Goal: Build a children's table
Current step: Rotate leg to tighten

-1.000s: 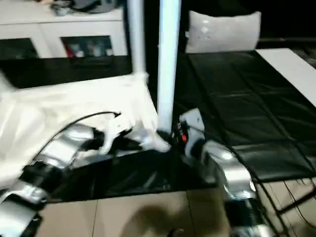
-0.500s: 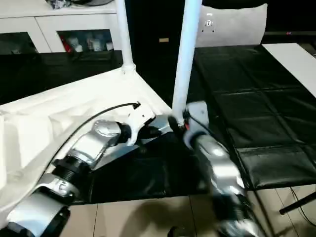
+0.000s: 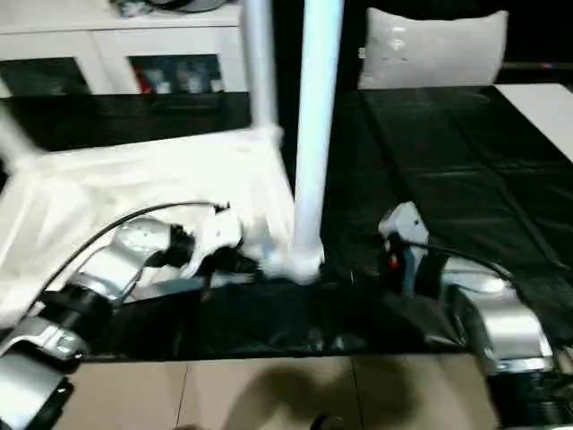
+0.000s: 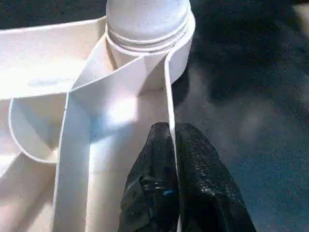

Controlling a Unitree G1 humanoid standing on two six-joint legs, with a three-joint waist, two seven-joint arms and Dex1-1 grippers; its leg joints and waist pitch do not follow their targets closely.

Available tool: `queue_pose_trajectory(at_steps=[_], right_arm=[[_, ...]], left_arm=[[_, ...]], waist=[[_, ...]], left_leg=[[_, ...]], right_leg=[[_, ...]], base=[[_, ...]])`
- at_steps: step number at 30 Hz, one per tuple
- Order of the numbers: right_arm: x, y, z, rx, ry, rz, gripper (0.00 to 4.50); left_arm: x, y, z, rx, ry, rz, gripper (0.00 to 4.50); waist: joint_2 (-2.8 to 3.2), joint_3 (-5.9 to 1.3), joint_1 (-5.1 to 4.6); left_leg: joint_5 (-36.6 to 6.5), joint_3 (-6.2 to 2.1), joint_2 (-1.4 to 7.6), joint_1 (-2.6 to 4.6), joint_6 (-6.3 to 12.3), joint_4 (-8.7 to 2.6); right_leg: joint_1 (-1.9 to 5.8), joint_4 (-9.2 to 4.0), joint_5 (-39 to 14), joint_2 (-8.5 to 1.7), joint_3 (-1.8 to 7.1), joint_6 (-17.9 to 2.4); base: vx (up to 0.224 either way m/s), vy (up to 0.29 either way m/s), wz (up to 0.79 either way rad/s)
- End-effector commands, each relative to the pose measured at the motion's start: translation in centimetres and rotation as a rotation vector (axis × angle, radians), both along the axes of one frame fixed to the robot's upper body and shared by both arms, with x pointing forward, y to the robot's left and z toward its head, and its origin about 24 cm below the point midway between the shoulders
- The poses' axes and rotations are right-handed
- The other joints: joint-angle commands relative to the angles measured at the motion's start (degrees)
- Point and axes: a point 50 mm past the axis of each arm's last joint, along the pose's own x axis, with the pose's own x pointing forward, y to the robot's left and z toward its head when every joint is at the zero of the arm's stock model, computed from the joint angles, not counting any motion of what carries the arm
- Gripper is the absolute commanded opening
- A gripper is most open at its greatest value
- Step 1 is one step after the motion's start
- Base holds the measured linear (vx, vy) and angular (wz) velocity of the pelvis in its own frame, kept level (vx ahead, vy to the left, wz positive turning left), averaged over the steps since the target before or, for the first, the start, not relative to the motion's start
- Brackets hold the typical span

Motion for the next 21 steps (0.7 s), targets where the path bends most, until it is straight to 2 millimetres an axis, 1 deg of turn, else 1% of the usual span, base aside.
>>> queue_pose_trajectory(at_steps=[1,2,3,4,5,6,7,9,10,11,12,14,15,16,17,18,20,21], right_arm=[[-0.2,0.8,0.3,0.009,0.000,0.094,3.81],[-0.1,1.2,0.2,-0.006,0.014,0.145,3.78],[0.0,1.3,0.2,-0.011,0.016,0.157,3.68],[0.2,1.6,0.1,-0.014,0.020,0.173,3.68],[0.4,1.9,-0.1,-0.012,0.030,0.199,3.55],[0.5,2.2,-0.1,-0.007,0.040,0.219,3.38],[0.5,2.6,-0.2,0.003,0.056,0.247,3.36],[0.3,3.0,-0.2,0.007,0.071,0.287,3.23],[0.3,3.3,-0.3,0.013,0.087,0.312,3.11],[0.3,3.4,-0.3,0.016,0.096,0.325,3.11],[0.3,3.5,-0.3,0.018,0.100,0.334,2.92],[0.2,3.6,-0.4,0.021,0.114,0.356,2.72],[0.2,3.6,-0.4,0.021,0.115,0.357,2.72],[0.2,3.7,-0.4,0.020,0.127,0.372,2.53],[0.2,3.6,-0.4,0.019,0.130,0.376,2.53],[0.3,3.6,-0.4,0.019,0.132,0.378,2.46],[0.2,3.6,-0.5,0.023,0.143,0.378,2.28],[0.2,3.6,-0.6,0.025,0.148,0.378,2.17]], left_arm=[[-0.7,-1.0,0.5,0.018,-0.011,-0.135,0.00],[-0.9,-0.9,0.6,0.029,-0.007,-0.189,0.00],[-1.0,-1.0,0.7,0.032,-0.003,-0.211,0.00],[-1.1,-1.0,0.8,0.037,-0.002,-0.238,0.00],[-1.3,-1.0,0.9,0.048,-0.009,-0.272,0.00],[-1.3,-1.1,1.0,0.055,-0.014,-0.291,0.00],[-1.4,-1.1,1.0,0.066,-0.014,-0.312,0.00],[-1.4,-1.2,1.1,0.070,-0.018,-0.327,0.00],[-1.4,-1.2,1.1,0.074,-0.019,-0.334,0.00],[-1.4,-1.2,1.1,0.076,-0.020,-0.337,0.00],[-1.3,-1.2,1.1,0.077,-0.021,-0.339,0.00],[-1.3,-1.1,1.1,0.078,-0.019,-0.342,0.00],[-1.3,-1.1,1.1,0.078,-0.019,-0.342,0.00],[-1.2,-1.0,1.1,0.083,-0.021,-0.340,0.00],[-1.1,-0.9,1.2,0.086,-0.021,-0.339,0.00],[-1.1,-0.9,1.2,0.087,-0.021,-0.338,0.00],[-0.9,-0.7,1.2,0.088,-0.018,-0.326,0.00],[-0.9,-0.6,1.2,0.087,-0.015,-0.319,0.00]], waist=[[-0.66,-4.05,0.16],[-1.06,-4.04,0.49],[-1.05,-4.05,0.80],[-1.04,-4.02,0.89],[-1.25,-4.13,1.05],[-1.28,-4.10,1.12],[-1.34,-3.98,1.17],[-1.30,-4.02,1.31],[-1.63,-4.01,1.29],[-1.53,-4.06,1.40],[-1.59,-4.08,1.48],[-1.59,-4.10,1.62],[-1.54,-4.07,1.63],[-1.54,-4.10,1.65],[-1.50,-4.08,1.74],[-1.57,-4.09,1.80],[-1.43,-4.07,1.91],[-1.50,-4.06,1.90]], left_leg=[[-7.0,0.78,1.21,0.21,8.58,-3.78],[-6.4,0.80,1.25,0.06,8.35,-3.82],[-6.1,0.82,1.24,0.01,8.08,-3.83],[-6.2,0.87,1.20,0.07,7.86,-3.83],[-5.9,0.87,1.28,0.12,7.48,-3.84],[-5.9,0.89,1.25,0.08,7.40,-3.82],[-6.4,0.91,1.18,-0.03,7.24,-3.84],[-6.0,0.92,1.22,0.03,7.06,-3.81],[-5.8,0.98,1.18,-0.05,7.01,-3.83],[-5.4,0.93,1.17,-0.04,7.02,-3.81],[-5.1,0.94,1.21,-0.08,7.09,-3.78],[-4.9,0.97,1.17,-0.06,7.03,-3.75],[-5.0,0.96,1.14,-0.08,7.03,-3.75],[-5.1,0.98,1.12,-0.03,6.96,-3.72],[-5.1,0.97,1.16,-0.05,6.85,-3.74],[-5.1,1.02,1.08,-0.06,6.82,-3.72],[-5.1,0.98,1.13,-0.02,6.62,-3.75],[-5.1,1.01,1.08,-0.05,6.60,-3.73]], right_leg=[[3.97,-2.96,-15.2,-2.62,2.64,-12.2],[4.04,-2.73,-15.1,-2.73,2.69,-12.3],[4.04,-2.78,-15.7,-2.81,2.71,-12.0],[3.95,-2.76,-16.0,-2.79,2.70,-12.0],[3.98,-2.65,-16.1,-2.92,2.79,-12.0],[3.92,-2.61,-16.1,-2.89,2.79,-12.1],[3.97,-2.65,-16.7,-2.89,2.76,-12.0],[3.95,-2.60,-16.6,-2.90,2.84,-11.7],[4.02,-2.64,-16.5,-2.86,2.86,-11.5],[4.06,-2.51,-16.4,-2.88,2.86,-11.4],[4.03,-2.46,-16.2,-2.88,2.87,-11.5],[4.02,-2.45,-16.2,-2.90,2.87,-11.4],[4.00,-2.52,-16.5,-2.89,2.83,-11.3],[3.98,-2.57,-16.8,-2.85,2.82,-11.2],[3.99,-2.57,-16.9,-2.88,2.86,-11.1],[3.97,-2.61,-17.0,-2.83,2.82,-11.0],[3.97,-2.61,-17.0,-2.85,2.84,-10.9],[3.97,-2.64,-17.2,-2.82,2.83,-10.8]], base=[[0.000,0.000,0.00],[0.000,0.000,0.00],[0.000,0.000,0.00],[0.000,0.000,0.00],[0.000,0.000,0.00],[0.000,0.000,0.00],[0.000,0.000,0.00],[0.000,0.000,0.00],[0.000,0.000,0.00],[0.000,0.000,0.00],[0.000,0.000,0.00],[0.000,0.000,0.00],[0.000,0.000,0.00],[0.000,0.000,0.00],[0.000,0.000,0.00],[0.000,0.000,0.00],[0.000,0.000,0.00],[0.000,0.000,0.00]])
